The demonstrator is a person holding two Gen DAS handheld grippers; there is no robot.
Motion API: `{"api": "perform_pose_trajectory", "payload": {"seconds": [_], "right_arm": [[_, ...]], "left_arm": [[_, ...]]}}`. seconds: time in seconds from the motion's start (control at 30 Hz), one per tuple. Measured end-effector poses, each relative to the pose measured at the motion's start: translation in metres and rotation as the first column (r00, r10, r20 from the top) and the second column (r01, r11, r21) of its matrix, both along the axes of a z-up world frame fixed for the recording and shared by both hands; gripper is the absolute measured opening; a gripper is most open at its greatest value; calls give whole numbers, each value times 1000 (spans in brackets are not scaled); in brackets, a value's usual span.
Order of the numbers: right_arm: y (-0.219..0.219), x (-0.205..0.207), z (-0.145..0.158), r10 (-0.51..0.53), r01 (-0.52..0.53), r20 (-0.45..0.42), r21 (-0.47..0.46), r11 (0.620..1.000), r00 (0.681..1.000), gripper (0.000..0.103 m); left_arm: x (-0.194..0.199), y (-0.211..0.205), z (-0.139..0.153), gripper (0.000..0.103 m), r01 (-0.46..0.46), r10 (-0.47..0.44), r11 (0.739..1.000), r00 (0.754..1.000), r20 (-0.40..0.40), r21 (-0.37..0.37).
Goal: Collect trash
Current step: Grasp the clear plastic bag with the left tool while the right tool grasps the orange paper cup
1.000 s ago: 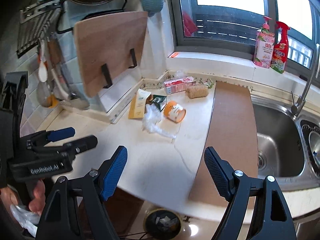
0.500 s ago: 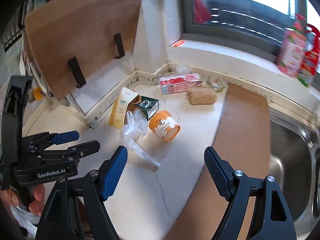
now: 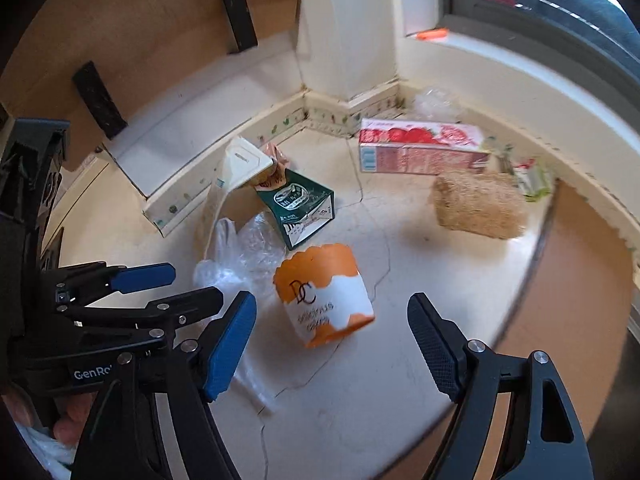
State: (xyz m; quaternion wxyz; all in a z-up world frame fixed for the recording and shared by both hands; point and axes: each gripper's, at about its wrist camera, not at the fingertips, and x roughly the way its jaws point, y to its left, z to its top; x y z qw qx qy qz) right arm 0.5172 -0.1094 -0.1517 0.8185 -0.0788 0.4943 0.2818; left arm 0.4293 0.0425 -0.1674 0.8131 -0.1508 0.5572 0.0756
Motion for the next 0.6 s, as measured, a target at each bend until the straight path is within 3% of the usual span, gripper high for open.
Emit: {"api": "perform_pose_trajectory", "payload": {"seconds": [0.23,0.37,0.6], "right_arm": [[3,18,-32,74,-69,-88,50,996,993,59],[1,19,-36,84,-76,-106,76,994,991,57],[-5,11,-30,68,-55,-111,122,991,991,55]], "left_arm": [[5,-4,-15,41,-38,38,999,999,-14,-33],[7,-9,-17,31,-45,45,998,999,-10,-32],[-5,-16,-4,24,-46,46,999,999,20,5]]}}
